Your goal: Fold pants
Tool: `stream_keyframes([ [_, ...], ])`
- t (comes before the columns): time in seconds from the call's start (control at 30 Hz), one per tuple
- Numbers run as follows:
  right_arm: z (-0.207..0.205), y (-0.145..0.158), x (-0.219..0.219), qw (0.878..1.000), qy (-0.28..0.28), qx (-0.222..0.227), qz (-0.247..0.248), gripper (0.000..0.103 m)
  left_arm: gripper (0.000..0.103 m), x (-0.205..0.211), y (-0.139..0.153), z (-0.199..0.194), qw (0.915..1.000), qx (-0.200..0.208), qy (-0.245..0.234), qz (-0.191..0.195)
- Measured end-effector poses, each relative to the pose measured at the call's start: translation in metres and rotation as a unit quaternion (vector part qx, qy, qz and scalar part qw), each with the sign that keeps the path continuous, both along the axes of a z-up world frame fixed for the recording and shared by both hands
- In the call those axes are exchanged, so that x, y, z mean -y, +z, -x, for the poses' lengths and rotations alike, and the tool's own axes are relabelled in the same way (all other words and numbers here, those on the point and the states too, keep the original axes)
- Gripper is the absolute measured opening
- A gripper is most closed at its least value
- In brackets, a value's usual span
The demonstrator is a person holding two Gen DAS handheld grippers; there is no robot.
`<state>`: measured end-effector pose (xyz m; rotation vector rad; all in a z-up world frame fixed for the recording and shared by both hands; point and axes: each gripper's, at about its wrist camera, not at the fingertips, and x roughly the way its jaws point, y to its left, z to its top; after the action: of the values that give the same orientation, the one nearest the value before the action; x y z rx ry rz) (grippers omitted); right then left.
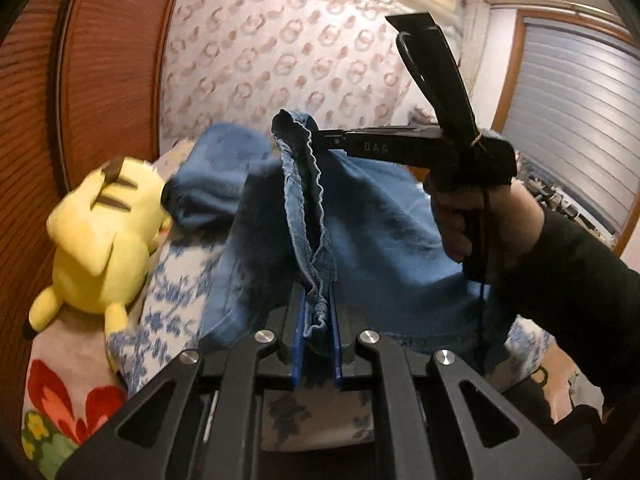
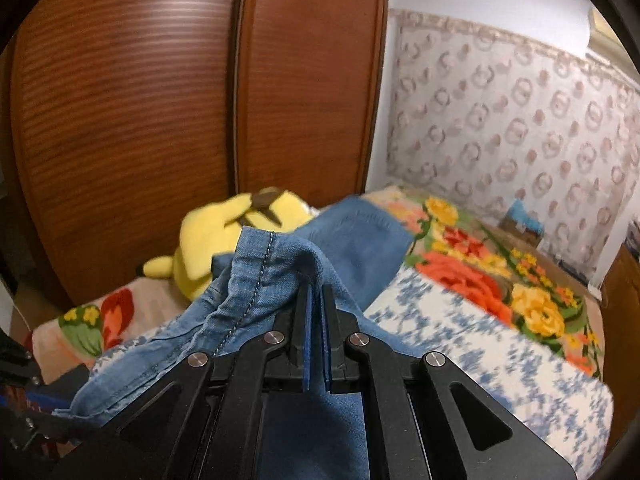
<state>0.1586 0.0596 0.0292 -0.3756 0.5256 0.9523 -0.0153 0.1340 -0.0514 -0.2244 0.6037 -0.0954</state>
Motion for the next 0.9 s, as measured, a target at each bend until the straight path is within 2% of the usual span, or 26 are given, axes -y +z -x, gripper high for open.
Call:
stream_keyframes([
  [0.1, -0.008, -0.019, -0.007, 0.999, -0.009, -0.023, 0.023, 0.002, 0.009, -0.002, -0.016, -0.004, 0.9997, -0.024, 0.005, 0.003],
  [0.2, -0.013, -0.023, 0.001, 0.999, -0.020, -0.036, 0.023, 0.015, 0.009, -0.003, -0.028, -0.004, 0.9993, -0.036, 0.010, 0.007],
  [0.27, -0.016, -0.015, 0.016, 0.999, -0.030, -0.040, 0.011, 0.034, 0.010, -0.002, -0.032, -0.004, 0.9991, -0.041, 0.012, 0.007],
  [0.33, -0.021, -0.005, 0.035, 0.998, -0.041, -0.037, -0.001, 0.042, 0.010, -0.002, -0.033, -0.004, 0.9990, -0.042, 0.013, 0.007],
  [0.43, -0.032, 0.008, 0.075, 0.997, -0.067, -0.031, -0.007, 0.046, 0.012, -0.003, -0.033, -0.004, 0.9989, -0.043, 0.015, 0.006],
  [0.57, -0.043, 0.007, 0.123, 0.995, -0.095, -0.037, 0.002, 0.056, 0.016, -0.006, -0.033, -0.008, 0.9987, -0.046, 0.021, 0.009],
  [0.63, -0.047, -0.001, 0.142, 0.994, -0.104, -0.040, 0.012, 0.060, 0.019, -0.009, -0.033, -0.010, 0.9986, -0.046, 0.022, 0.014],
  [0.77, -0.058, -0.031, 0.166, 0.988, -0.127, -0.086, 0.025, 0.062, 0.020, -0.008, -0.031, -0.011, 0.9985, -0.047, 0.026, 0.010],
  [0.9, -0.069, -0.055, 0.176, 0.982, -0.138, -0.132, 0.014, 0.062, 0.020, -0.005, -0.030, -0.013, 0.9984, -0.050, 0.027, -0.001],
])
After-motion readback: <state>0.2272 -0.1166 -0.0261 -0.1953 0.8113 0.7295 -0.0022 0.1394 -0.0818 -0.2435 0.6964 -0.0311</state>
